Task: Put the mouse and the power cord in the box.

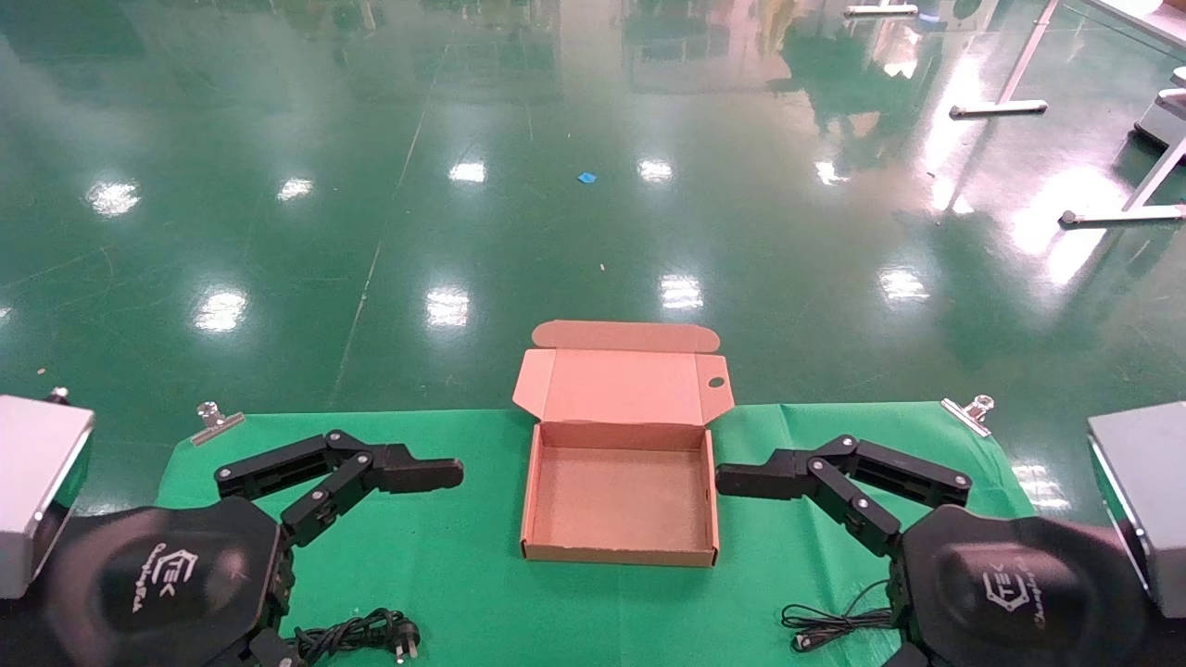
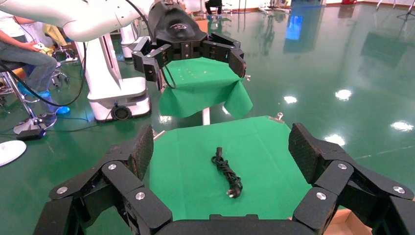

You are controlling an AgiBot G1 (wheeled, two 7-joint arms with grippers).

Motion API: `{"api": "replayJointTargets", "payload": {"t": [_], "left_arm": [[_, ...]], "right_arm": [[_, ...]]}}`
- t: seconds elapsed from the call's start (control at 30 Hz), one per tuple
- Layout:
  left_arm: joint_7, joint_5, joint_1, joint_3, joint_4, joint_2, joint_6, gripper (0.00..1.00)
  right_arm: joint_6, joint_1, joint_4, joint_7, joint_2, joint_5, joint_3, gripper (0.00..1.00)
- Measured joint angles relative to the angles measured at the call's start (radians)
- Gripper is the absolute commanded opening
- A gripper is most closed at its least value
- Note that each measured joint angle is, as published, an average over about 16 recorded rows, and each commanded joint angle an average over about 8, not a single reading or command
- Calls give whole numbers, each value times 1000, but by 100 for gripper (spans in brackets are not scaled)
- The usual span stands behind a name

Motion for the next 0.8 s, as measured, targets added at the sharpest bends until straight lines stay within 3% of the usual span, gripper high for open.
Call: {"api": "replayJointTargets", "payload": {"t": [0.5, 0.8], "left_arm": [[2, 8, -4, 2, 0, -2, 1, 100], [19, 83, -37, 31, 22, -12, 27, 100]], "right_arm": [[-2, 3, -1, -5, 4, -8, -1, 100], [-35, 33, -25, -40, 33, -85, -24, 100]]}}
